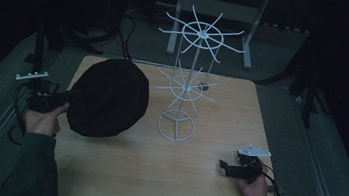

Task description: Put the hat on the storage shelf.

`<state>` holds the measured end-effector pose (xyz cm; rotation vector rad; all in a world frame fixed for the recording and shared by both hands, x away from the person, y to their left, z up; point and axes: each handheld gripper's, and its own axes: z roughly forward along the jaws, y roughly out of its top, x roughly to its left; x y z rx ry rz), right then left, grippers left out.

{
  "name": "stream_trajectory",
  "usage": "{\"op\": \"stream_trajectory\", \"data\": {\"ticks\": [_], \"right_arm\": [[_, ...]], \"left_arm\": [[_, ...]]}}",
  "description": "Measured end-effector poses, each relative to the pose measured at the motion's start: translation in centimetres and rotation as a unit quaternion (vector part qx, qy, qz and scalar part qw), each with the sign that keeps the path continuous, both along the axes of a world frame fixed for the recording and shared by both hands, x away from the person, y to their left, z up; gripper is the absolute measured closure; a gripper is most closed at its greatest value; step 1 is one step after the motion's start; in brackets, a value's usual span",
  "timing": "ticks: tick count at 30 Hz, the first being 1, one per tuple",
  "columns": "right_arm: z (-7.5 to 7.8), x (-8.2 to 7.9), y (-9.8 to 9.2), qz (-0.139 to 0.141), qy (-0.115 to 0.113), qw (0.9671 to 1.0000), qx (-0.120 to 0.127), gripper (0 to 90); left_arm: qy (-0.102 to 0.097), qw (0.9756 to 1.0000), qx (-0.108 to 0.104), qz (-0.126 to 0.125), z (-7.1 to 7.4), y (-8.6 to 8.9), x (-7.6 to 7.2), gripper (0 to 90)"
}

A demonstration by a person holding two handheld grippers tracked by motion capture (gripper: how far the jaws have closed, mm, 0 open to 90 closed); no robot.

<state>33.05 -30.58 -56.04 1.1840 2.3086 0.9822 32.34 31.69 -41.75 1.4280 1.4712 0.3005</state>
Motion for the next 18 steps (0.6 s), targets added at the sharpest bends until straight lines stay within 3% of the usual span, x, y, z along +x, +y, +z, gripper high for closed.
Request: {"op": "stream_trajectory", "data": {"ticks": [18], "right_arm": [[0.0,0.0,0.0,-0.001,0.000,1.0000,0.001,13.6]], "left_arm": [[-0.020,0.9998,0.008,-0.005,2.3,-0.2,0.9,80.0]]}}
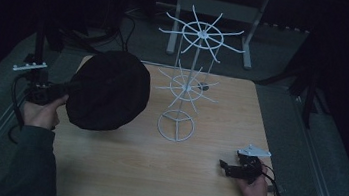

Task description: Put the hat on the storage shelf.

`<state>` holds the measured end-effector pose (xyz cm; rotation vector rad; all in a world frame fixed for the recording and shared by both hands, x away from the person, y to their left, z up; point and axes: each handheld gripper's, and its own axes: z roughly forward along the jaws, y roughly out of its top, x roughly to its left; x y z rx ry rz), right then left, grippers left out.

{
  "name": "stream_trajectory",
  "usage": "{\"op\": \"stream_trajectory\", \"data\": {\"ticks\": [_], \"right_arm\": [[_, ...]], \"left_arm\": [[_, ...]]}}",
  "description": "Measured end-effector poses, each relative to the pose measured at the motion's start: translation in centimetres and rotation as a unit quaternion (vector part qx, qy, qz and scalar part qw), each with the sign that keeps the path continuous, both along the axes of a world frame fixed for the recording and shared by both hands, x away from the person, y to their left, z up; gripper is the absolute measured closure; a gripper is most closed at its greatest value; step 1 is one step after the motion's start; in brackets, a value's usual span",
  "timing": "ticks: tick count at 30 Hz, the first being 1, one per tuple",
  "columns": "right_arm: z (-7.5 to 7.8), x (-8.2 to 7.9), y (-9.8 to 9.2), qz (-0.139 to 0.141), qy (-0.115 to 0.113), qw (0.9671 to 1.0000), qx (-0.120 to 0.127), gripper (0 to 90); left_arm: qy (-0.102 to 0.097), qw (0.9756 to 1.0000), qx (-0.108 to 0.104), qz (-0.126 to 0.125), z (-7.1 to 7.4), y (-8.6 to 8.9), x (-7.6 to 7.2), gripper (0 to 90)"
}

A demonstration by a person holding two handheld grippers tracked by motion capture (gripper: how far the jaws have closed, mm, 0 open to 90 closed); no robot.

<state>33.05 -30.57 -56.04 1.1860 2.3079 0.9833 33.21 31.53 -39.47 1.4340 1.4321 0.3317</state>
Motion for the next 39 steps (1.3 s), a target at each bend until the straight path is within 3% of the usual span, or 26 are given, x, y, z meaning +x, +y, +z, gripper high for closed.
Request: {"op": "stream_trajectory", "data": {"ticks": [39], "right_arm": [[0.0,0.0,0.0,0.001,0.000,1.0000,-0.001,13.6]], "left_arm": [[-0.035,0.9993,-0.007,-0.012,3.1,-0.4,1.2,79.8]]}}
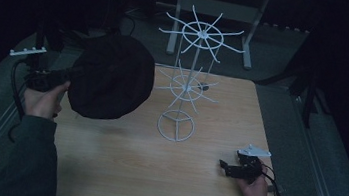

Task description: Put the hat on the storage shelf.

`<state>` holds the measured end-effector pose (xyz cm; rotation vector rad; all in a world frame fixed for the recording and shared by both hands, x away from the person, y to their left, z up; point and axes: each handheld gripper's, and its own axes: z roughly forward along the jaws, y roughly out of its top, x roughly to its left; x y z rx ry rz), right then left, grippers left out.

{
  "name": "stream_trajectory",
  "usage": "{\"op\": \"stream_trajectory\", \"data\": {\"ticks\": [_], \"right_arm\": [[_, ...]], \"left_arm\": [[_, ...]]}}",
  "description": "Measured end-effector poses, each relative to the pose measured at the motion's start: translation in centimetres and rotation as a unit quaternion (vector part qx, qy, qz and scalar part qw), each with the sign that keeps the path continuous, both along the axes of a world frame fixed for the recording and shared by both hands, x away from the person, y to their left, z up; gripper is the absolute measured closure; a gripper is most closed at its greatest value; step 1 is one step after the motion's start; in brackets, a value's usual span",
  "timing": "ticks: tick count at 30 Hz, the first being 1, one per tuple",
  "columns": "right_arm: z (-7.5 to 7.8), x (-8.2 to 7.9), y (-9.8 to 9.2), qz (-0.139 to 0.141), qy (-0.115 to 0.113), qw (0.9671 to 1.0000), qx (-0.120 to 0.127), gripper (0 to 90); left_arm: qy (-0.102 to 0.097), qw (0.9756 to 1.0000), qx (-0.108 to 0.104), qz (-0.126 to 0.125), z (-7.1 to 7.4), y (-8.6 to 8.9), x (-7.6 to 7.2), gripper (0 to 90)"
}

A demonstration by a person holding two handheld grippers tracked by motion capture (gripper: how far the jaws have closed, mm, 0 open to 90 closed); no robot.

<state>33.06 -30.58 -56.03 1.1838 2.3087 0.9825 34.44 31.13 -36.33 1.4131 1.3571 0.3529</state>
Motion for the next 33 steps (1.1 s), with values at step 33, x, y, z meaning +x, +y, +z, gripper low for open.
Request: {"op": "stream_trajectory", "data": {"ticks": [33], "right_arm": [[0.0,0.0,0.0,0.001,-0.001,1.0000,0.000,13.7]], "left_arm": [[-0.013,0.9998,-0.012,-0.003,1.5,0.1,0.5,79.8]]}}
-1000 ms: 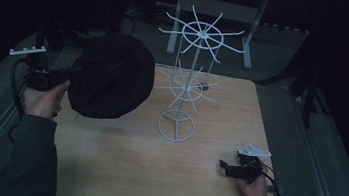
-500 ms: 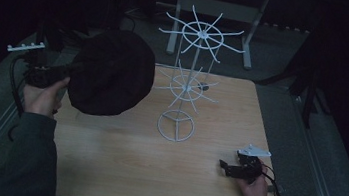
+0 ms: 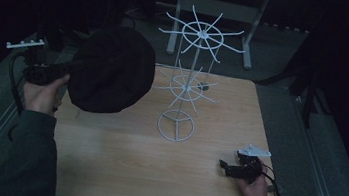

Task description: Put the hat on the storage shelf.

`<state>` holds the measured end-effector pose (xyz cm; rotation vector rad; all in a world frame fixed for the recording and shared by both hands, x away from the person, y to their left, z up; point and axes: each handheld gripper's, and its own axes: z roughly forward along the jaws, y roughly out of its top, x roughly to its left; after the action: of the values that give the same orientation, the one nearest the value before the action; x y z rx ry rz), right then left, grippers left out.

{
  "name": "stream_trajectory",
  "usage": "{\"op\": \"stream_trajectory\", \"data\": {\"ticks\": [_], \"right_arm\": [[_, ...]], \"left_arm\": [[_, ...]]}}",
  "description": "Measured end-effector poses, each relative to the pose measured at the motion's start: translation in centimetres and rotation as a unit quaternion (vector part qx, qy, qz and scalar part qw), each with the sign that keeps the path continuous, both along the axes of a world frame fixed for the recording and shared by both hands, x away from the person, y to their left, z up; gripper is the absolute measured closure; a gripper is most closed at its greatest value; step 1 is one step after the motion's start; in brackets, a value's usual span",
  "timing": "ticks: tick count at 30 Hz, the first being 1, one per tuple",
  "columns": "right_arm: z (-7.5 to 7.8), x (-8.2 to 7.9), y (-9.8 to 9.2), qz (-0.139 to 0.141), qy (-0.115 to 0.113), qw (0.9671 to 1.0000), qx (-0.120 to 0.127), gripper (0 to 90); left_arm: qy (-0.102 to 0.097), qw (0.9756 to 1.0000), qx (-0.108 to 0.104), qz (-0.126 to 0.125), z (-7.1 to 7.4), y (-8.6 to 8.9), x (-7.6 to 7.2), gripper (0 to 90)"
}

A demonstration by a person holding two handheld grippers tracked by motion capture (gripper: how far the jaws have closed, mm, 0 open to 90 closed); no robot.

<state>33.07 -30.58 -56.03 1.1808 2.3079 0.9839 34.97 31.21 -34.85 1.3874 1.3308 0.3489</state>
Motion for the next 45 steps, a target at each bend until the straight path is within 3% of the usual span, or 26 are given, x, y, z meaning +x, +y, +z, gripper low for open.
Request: {"op": "stream_trajectory", "data": {"ticks": [11,34,45], "right_arm": [[0.00,-0.01,-0.01,-0.002,0.001,1.0000,0.000,14.0],[0.01,-0.01,-0.01,-0.002,0.001,1.0000,0.001,14.1],[0.01,-0.01,-0.01,-0.002,0.001,1.0000,0.001,14.1]], "left_arm": [[-0.005,0.9998,-0.017,0.001,0.30,-0.13,0.23,79.8],[-0.008,0.9996,-0.026,0.003,0.89,-0.22,0.62,79.8],[-0.011,0.9991,-0.041,0.005,0.82,-0.30,0.62,79.7]]}}
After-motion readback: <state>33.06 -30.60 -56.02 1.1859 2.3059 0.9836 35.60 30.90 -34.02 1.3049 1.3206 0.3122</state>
